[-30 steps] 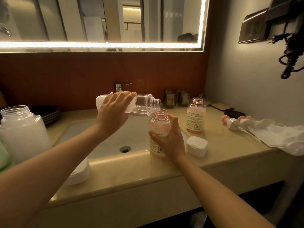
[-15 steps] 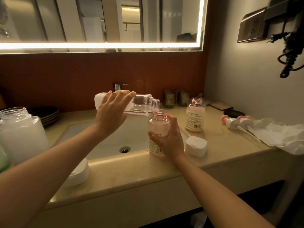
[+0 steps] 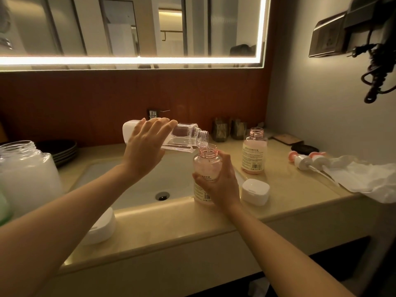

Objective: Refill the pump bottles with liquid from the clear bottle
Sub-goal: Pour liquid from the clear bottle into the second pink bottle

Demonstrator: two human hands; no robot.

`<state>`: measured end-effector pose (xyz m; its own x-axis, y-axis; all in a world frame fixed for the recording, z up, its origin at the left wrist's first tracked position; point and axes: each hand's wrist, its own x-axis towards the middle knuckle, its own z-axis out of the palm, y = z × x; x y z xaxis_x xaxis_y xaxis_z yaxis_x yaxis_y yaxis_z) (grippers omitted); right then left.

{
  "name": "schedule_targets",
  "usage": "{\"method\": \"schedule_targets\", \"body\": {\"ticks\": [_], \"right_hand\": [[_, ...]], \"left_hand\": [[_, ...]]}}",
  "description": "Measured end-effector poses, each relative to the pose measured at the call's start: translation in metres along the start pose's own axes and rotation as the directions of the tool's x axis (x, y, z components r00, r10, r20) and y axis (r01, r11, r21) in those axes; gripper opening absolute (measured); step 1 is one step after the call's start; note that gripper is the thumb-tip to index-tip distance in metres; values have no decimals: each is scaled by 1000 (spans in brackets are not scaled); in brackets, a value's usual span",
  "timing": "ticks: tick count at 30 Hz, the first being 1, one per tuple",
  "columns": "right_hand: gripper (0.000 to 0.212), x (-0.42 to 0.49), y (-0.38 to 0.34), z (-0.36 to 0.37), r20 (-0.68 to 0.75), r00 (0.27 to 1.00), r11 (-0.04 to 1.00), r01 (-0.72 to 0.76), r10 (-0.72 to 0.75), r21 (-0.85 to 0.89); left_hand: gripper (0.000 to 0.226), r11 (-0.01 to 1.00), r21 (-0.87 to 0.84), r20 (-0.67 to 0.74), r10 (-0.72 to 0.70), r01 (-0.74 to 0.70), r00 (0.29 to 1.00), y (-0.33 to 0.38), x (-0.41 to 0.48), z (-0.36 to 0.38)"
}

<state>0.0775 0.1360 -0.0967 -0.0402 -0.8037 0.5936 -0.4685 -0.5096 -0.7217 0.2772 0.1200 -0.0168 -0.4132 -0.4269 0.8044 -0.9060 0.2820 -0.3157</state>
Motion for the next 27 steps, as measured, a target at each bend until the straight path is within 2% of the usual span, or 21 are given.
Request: {"method": "schedule_targets", "body": {"ticks": [27], "right_hand": [[77,1,2,2,-1,1000,1000,3,-3,-3]], "left_hand": [[79,999,44,5,15,-15,1000,-1,3,-1]]}}
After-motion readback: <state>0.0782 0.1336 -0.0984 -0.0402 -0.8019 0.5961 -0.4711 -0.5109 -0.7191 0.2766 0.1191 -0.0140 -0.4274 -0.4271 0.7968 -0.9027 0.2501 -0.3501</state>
